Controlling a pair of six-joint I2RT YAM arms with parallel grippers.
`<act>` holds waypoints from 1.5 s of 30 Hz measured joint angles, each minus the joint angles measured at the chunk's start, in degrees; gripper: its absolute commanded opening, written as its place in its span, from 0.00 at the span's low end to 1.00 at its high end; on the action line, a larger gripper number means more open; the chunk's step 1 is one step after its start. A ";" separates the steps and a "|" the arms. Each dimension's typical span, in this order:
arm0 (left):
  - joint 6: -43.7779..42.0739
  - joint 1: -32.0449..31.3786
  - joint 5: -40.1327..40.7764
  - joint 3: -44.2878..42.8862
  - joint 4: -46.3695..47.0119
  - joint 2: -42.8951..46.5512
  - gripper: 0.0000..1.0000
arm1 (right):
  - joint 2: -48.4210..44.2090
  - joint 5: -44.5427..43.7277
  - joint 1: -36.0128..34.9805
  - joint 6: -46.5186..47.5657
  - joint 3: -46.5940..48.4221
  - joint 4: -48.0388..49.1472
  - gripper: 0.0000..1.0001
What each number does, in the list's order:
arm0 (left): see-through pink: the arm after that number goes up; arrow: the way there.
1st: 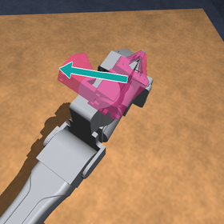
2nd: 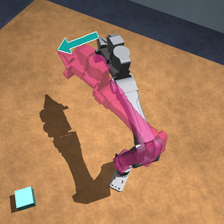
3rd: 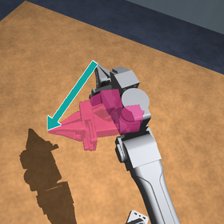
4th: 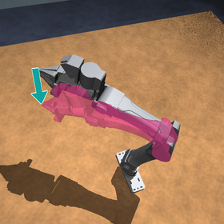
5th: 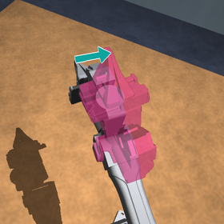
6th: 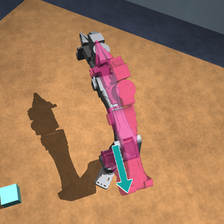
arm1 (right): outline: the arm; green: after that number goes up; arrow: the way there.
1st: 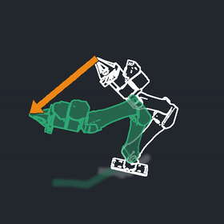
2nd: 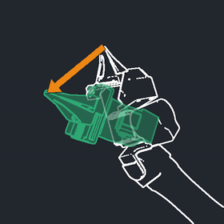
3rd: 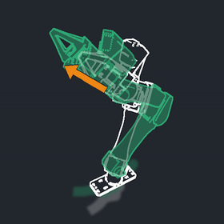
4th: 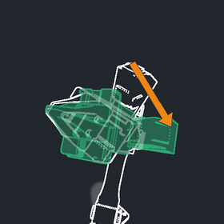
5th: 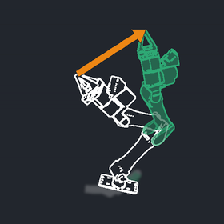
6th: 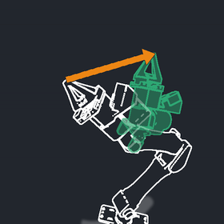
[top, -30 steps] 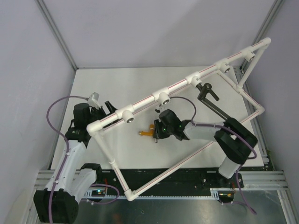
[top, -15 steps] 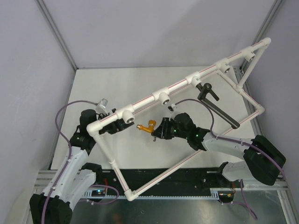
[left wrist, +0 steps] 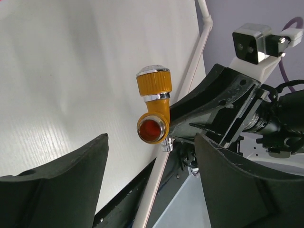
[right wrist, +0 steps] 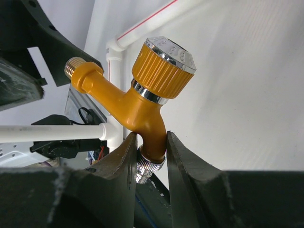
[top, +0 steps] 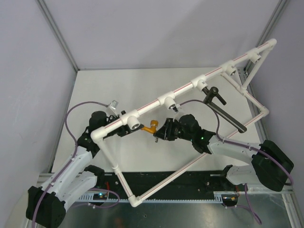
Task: Install the water faucets
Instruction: Pick up the water faucet from the center of the board.
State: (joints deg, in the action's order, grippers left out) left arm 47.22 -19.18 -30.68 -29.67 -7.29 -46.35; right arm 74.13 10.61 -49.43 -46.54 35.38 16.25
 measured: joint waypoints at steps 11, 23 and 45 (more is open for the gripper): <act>1.86 -3.54 2.69 0.00 2.97 -2.80 0.67 | -2.67 0.22 0.00 0.09 -0.02 -0.11 0.00; 2.32 -4.50 2.91 -0.02 3.85 -4.68 0.52 | -2.67 0.44 -0.33 0.17 -0.04 -0.61 0.00; 4.02 -6.95 3.58 -0.02 5.07 -4.66 0.44 | -2.29 -0.11 -0.48 -1.51 -0.07 0.02 0.00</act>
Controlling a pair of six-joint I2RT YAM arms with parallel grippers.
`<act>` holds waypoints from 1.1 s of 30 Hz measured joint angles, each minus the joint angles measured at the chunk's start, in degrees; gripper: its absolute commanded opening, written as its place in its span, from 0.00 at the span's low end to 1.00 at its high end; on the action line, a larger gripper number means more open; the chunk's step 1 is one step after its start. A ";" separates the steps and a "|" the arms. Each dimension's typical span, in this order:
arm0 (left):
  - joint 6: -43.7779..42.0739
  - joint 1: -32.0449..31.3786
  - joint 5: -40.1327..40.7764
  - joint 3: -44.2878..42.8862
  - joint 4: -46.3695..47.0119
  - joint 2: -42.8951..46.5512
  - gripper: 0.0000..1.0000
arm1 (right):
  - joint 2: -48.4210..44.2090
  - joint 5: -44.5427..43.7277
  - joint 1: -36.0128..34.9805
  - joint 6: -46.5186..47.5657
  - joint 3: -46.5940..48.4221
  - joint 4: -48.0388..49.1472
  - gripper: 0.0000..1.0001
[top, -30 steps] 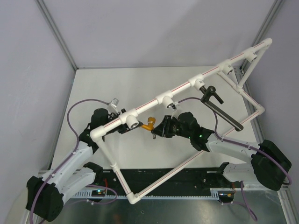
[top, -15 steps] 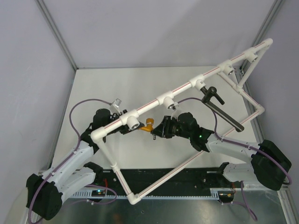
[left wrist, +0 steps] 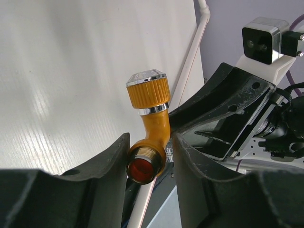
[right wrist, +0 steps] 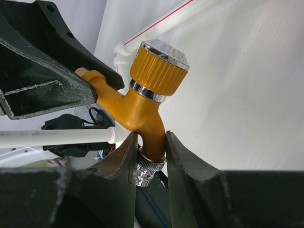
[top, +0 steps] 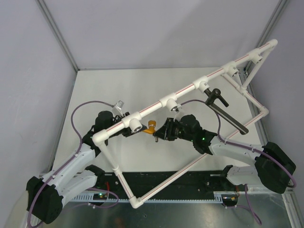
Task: Install the water faucets
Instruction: Pick up the water faucet from the center of the board.
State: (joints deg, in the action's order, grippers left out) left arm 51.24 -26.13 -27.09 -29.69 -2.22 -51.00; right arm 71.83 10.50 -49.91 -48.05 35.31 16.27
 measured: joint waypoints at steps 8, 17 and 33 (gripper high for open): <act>-0.04 -0.02 0.15 0.00 -0.02 -0.48 0.44 | -0.15 -0.76 0.00 0.07 0.00 -0.63 0.00; -0.04 -0.24 -0.39 0.00 0.04 -1.25 0.51 | -3.13 -3.61 0.72 0.31 -1.16 -4.02 0.00; -0.11 -0.28 -0.50 -0.74 -0.02 -3.02 0.43 | -4.42 -4.00 1.79 0.50 -2.43 -5.18 0.00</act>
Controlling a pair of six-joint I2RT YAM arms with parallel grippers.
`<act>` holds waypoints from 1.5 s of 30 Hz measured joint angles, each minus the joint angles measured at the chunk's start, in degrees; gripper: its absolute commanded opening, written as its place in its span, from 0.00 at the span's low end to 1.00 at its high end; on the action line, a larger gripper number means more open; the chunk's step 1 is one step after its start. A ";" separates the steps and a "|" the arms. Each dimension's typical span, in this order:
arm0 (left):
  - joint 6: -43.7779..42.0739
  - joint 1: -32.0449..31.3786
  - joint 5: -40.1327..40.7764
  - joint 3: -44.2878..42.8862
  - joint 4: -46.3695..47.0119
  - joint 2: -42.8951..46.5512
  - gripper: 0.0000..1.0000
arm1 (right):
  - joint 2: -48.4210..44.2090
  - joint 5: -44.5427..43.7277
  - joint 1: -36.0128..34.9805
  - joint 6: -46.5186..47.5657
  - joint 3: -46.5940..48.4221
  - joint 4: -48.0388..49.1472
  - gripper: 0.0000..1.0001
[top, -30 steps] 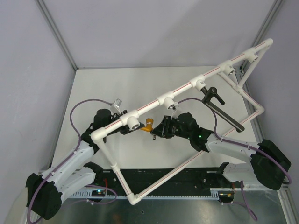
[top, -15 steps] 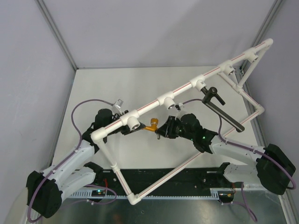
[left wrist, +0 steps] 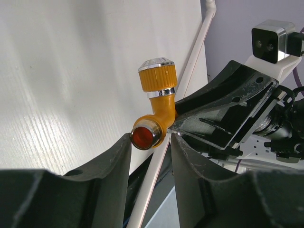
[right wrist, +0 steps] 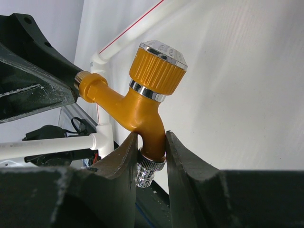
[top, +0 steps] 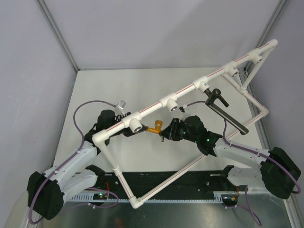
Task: Install the water faucets
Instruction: Pick up the water faucet from the center of the board.
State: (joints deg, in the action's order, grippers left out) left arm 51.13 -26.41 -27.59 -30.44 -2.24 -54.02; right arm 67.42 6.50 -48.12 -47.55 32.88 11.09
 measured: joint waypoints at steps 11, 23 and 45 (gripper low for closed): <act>0.48 -0.11 -0.85 -0.02 0.74 0.00 0.56 | 0.02 0.55 -0.02 -0.07 -0.17 1.40 0.00; 3.34 -0.09 -0.57 -0.02 3.23 1.20 0.50 | 0.00 3.28 1.38 -2.69 -2.29 6.67 0.00; 3.89 -0.11 -2.64 0.24 5.16 1.53 0.60 | -1.86 3.96 2.51 -4.39 -3.96 8.04 0.00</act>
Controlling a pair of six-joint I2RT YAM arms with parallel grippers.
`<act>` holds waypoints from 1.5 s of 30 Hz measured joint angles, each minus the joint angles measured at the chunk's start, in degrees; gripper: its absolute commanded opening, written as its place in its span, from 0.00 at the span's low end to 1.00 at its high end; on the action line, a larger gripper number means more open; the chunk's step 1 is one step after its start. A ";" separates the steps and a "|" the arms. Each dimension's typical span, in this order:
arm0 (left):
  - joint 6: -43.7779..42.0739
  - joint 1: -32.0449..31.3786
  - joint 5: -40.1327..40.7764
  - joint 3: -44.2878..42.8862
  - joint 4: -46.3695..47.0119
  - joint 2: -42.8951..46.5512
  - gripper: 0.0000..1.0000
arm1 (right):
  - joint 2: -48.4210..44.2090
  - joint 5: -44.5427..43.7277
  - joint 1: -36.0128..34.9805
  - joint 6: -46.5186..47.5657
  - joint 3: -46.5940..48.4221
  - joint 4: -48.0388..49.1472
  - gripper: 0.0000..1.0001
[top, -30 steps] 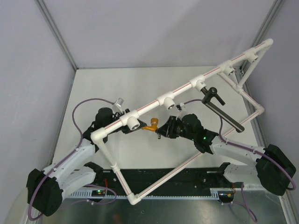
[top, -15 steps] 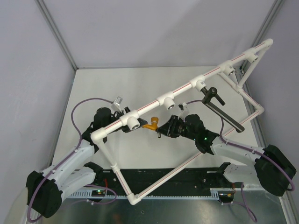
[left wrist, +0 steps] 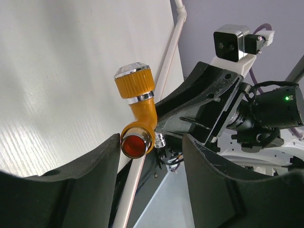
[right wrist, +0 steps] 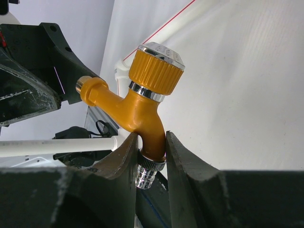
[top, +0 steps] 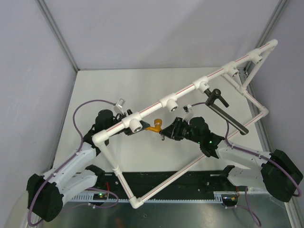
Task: Install the water faucets
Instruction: Pick up the water faucet from the center of the board.
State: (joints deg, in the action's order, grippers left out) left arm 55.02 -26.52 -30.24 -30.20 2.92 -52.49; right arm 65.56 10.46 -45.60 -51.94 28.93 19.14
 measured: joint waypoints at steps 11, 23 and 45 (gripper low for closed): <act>-1.07 -0.07 0.00 0.44 0.22 -0.04 0.60 | -1.36 -0.55 0.22 -0.04 -0.11 -0.76 0.00; -1.05 -0.96 -0.02 0.44 0.26 -1.01 0.47 | -0.70 -0.50 0.26 -1.01 -0.42 0.66 0.00; -1.51 -1.75 0.13 0.44 0.02 -1.64 0.68 | -0.02 0.07 0.17 -0.70 -0.55 1.18 0.00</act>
State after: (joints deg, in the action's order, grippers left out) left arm 53.52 -28.27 -30.11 -29.76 2.94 -54.13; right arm 65.54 10.52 -45.43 -52.64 28.38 20.32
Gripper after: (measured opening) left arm 0.671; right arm 0.304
